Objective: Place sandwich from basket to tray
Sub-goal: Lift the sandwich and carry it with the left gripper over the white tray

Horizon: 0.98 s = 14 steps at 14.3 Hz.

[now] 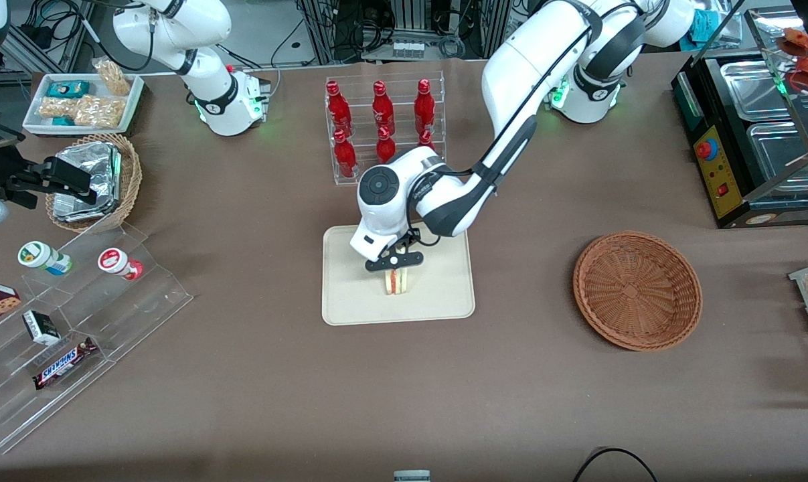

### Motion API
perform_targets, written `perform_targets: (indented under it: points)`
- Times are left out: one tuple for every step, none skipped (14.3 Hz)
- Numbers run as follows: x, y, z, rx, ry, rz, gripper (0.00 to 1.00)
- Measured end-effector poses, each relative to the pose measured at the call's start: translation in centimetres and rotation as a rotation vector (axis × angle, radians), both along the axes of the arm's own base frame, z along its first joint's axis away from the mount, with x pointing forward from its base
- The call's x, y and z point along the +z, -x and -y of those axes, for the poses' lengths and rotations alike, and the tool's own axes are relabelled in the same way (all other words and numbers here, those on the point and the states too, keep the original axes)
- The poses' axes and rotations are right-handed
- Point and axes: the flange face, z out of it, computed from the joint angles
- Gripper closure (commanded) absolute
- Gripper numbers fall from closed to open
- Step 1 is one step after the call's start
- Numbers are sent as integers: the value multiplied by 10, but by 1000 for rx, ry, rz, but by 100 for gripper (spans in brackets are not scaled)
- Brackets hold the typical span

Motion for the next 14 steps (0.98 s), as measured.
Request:
perform_targets:
  points:
    - [0,1,1,-2,0,0,0]
    - [1,1,1,-2,2,1,0]
    - [3,1,3,-3,5,3,0]
    - [7,1,5,-4,10,8,0]
    - [13,1,7,-6,17,15,0]
    - [26,-1,9,-6,24,26,0]
    - [43,-3,7,-3,20,32,0]
    - [65,-4,2,0,2,32,0]
    - [89,-5,-5,4,-22,33,0]
    - [109,-6,-13,14,-42,37,0]
    - [123,-12,-26,39,-60,45,0]
    - [130,-25,-45,70,-76,48,0]
    - [132,-40,-67,106,-93,41,0]
    - [130,-56,-92,143,-109,31,0]
